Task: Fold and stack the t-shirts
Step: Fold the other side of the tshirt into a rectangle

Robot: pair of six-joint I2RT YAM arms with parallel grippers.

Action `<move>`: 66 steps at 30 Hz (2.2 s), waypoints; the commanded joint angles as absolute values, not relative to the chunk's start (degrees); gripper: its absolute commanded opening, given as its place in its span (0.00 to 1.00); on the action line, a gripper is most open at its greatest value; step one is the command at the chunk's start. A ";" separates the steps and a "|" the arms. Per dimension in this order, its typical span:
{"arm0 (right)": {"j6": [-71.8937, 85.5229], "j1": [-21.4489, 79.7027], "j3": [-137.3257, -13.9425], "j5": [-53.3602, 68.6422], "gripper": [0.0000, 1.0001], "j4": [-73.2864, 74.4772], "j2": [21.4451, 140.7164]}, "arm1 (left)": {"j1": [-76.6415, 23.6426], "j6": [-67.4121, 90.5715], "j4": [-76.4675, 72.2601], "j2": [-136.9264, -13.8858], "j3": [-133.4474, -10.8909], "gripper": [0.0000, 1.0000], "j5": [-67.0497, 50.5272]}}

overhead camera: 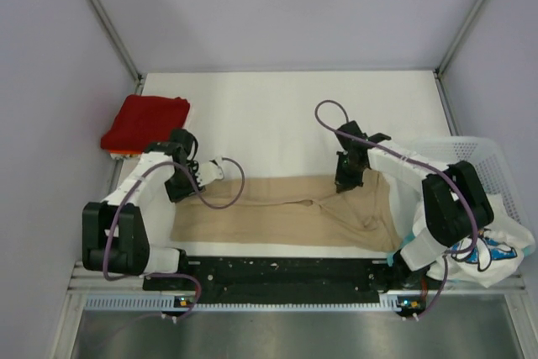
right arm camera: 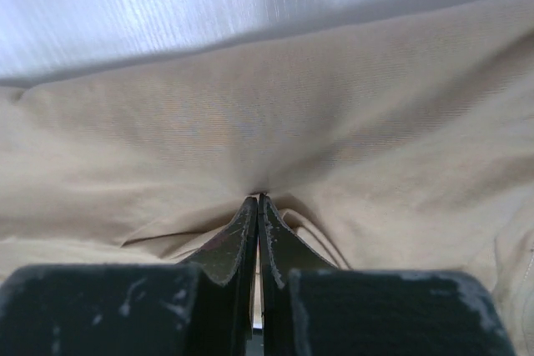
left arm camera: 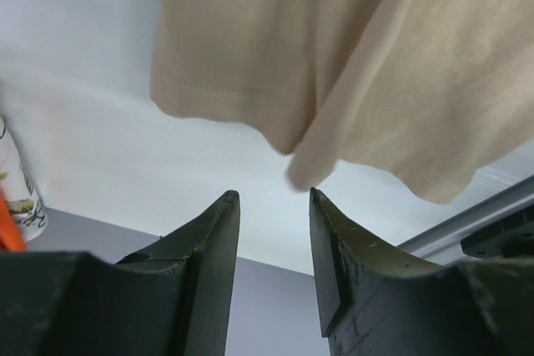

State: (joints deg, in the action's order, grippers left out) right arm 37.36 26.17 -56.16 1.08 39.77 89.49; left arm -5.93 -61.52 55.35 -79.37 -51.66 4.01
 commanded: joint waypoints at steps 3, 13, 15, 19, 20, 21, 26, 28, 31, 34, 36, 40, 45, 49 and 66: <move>34.72 30.31 -54.86 2.55 0.00 39.11 88.61 | -5.98 -61.88 60.47 -76.20 -55.45 0.44 3.34; 45.43 37.34 -41.49 8.86 0.00 39.90 76.90 | -6.06 -59.50 59.68 -79.80 -59.50 0.44 2.46; 45.35 39.98 -41.66 10.80 0.00 40.34 77.60 | -6.06 -59.15 60.03 -79.89 -60.29 0.44 1.41; 42.98 42.45 -46.57 8.45 0.00 45.69 75.60 | -8.86 -56.52 61.00 -79.37 -63.19 0.45 -3.94; 42.28 41.93 -47.80 7.39 0.00 46.49 74.63 | -10.79 -55.12 61.08 -79.10 -64.06 0.45 -5.87; 41.58 40.62 -49.03 7.38 0.00 46.84 73.58 | -14.29 -53.37 60.91 -78.84 -64.94 0.45 -7.72; 39.29 27.80 -51.68 8.62 0.00 47.11 71.19 | -29.51 -47.21 55.12 -79.18 -70.04 0.44 -22.12; 38.41 22.00 -51.42 6.60 0.00 47.20 71.80 | -35.74 -44.05 52.14 -81.90 -73.11 0.45 -27.84; 36.66 13.56 -51.41 5.46 0.06 46.76 74.34 | -44.44 -38.77 46.51 -87.96 -77.68 0.45 -30.05; 34.63 10.03 -53.43 -1.55 0.18 45.53 77.95 | -52.97 -35.34 41.67 -95.07 -81.47 0.49 -29.01; 34.10 9.41 -55.71 -5.17 0.32 45.44 80.49 | -58.16 -34.54 39.04 -99.21 -82.35 0.84 -25.60; 33.05 7.74 -58.71 -10.46 0.37 43.95 85.51 | -68.01 -37.17 32.80 -105.46 -83.58 0.88 -16.02; 31.64 6.68 -59.76 -8.88 0.36 41.05 91.57 | -70.14 -35.95 30.58 -112.75 -89.73 0.76 -10.91; 31.20 6.68 -59.50 -7.74 0.35 39.47 92.99 | -70.14 -37.00 29.97 -116.01 -89.74 0.64 -8.09; 30.76 5.98 -57.92 -8.09 0.31 37.35 95.01 | -71.19 -38.32 34.80 -120.50 -93.42 0.00 -5.36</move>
